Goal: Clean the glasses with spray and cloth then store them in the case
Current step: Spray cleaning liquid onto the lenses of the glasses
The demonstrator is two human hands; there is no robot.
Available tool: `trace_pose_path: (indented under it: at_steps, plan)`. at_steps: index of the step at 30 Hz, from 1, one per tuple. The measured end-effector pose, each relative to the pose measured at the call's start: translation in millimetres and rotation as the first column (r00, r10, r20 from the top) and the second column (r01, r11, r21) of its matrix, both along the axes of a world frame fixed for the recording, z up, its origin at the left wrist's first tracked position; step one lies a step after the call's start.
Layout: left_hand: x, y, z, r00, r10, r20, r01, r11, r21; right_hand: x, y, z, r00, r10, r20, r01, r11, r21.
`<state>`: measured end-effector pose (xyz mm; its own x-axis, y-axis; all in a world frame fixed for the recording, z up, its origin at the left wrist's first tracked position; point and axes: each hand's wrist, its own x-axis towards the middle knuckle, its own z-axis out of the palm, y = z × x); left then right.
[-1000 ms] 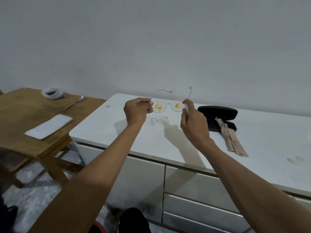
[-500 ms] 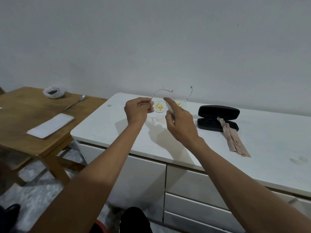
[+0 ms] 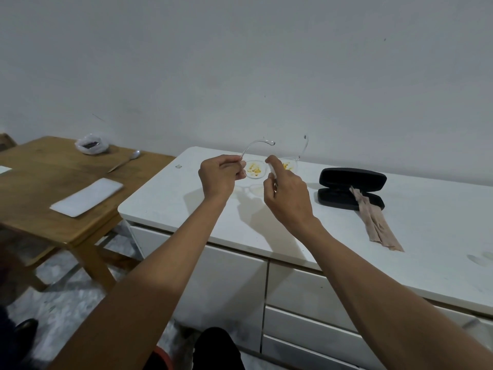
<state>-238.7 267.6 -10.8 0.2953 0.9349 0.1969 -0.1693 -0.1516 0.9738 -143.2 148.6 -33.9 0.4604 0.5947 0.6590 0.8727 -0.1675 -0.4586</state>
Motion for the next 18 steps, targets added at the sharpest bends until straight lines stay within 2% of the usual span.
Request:
trace_pose_path:
  at_steps: [4, 7, 9, 12, 14, 16, 18]
  plan:
    - [-1, 1, 0, 1.0, -0.004, 0.005, 0.004, 1.0, 0.001, 2, -2, -3, 0.999, -0.028, -0.032, 0.028, 1.0, 0.01]
    - [-1, 3, 1, 1.0, 0.0, 0.017, 0.0, 1.0, -0.011, 4, -8, -2, 0.992, -0.039, -0.122, 0.046, 0.998, 0.053]
    - [-2, 4, 2, 0.999, 0.006, 0.032, -0.006, 1.0, -0.03, 7, -13, 0, 0.965, -0.035, -0.261, 0.069, 0.99, 0.121]
    - [-3, 6, 3, 0.999, 0.009, 0.052, -0.007, 0.999, -0.041, 15, -18, -2, 0.861, 0.017, -0.508, 0.149, 0.947, 0.284]
    - [-4, 6, 3, 0.998, 0.006, 0.065, -0.003, 0.999, -0.04, 19, -20, 0, 0.72, 0.114, -0.684, 0.196, 0.913, 0.358]
    - [-4, 5, 4, 0.997, -0.003, 0.076, 0.006, 0.999, -0.038, 26, -20, 3, 0.472, 0.242, -0.848, 0.234, 0.893, 0.385]
    - [-3, 4, 5, 0.996, -0.014, 0.088, 0.017, 0.999, -0.038, 33, -21, 7, 0.217, 0.346, -0.913, 0.255, 0.882, 0.396]
